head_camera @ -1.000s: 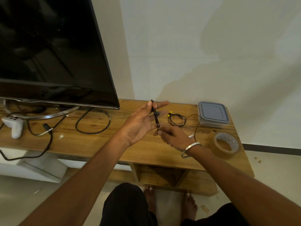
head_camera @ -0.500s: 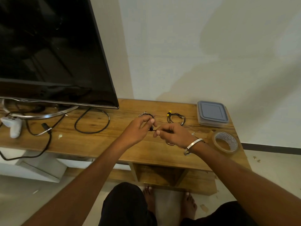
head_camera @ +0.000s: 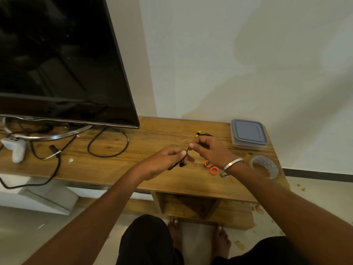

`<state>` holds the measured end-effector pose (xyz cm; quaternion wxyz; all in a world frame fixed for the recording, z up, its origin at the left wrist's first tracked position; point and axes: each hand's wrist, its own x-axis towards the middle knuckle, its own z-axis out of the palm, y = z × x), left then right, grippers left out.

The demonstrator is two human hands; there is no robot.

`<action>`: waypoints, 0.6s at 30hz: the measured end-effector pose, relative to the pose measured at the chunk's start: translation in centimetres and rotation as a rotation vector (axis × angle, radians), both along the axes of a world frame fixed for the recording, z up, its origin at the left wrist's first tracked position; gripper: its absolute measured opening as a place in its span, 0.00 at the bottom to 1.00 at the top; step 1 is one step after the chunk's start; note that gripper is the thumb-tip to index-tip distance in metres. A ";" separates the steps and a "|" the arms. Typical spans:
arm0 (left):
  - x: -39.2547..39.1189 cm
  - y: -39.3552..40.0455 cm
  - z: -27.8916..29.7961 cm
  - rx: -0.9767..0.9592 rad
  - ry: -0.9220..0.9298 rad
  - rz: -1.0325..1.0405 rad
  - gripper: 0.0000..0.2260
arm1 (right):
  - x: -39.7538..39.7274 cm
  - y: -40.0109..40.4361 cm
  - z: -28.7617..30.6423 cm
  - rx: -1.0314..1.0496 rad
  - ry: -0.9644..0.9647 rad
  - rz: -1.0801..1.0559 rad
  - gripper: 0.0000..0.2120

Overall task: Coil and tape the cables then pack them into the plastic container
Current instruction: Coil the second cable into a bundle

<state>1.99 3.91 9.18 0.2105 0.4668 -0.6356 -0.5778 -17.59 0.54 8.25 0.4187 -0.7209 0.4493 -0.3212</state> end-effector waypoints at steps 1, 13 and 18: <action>0.0 0.1 0.1 0.038 0.054 -0.002 0.13 | 0.0 0.0 0.1 0.001 -0.014 -0.007 0.05; -0.5 0.1 2.0 0.218 0.727 0.083 0.11 | -0.1 1.3 -1.1 0.093 -0.031 -0.018 0.09; -0.8 -0.2 2.0 0.143 0.799 0.236 0.11 | 0.8 2.1 -2.4 0.118 0.051 0.090 0.10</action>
